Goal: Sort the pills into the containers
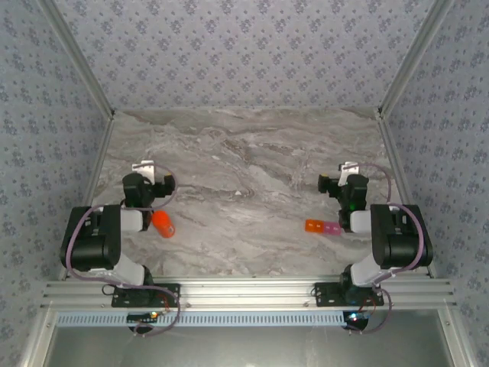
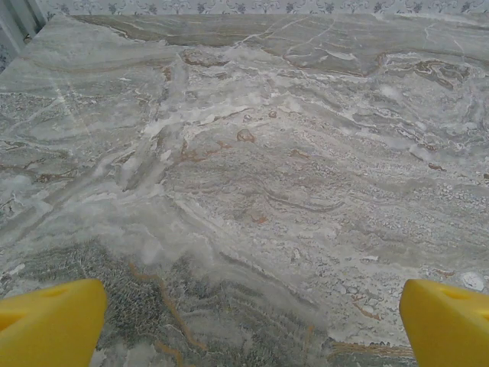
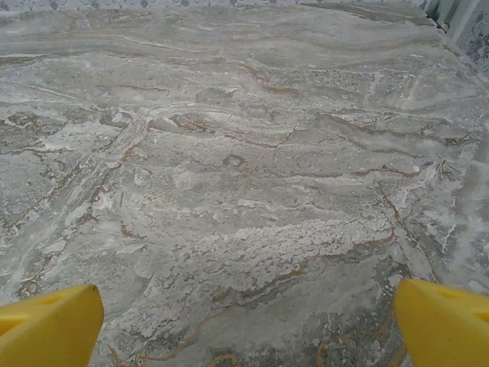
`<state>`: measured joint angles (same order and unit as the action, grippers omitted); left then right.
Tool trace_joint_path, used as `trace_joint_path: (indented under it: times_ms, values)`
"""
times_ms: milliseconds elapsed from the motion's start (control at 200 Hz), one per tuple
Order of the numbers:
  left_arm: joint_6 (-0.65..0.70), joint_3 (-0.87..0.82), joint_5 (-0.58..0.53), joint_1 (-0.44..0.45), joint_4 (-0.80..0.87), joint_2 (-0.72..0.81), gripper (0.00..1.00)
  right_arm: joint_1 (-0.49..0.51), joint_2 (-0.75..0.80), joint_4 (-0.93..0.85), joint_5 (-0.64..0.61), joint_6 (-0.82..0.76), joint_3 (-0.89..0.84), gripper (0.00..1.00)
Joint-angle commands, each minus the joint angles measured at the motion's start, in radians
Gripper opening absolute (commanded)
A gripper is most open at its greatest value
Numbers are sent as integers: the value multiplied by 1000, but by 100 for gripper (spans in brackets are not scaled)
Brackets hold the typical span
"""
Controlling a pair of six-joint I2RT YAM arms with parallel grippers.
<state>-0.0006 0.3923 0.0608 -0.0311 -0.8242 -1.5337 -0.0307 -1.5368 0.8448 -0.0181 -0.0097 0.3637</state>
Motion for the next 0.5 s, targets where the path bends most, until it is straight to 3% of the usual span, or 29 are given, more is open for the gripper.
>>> trace_joint_path:
  times_ms: [0,495]
  values:
    - [2,9,16,-3,-9,2,98,-6,5,-3,10,-18,20,100]
    - [-23,25,0,-20,15,-2,98,-10,6,-3,18,-13,20,100]
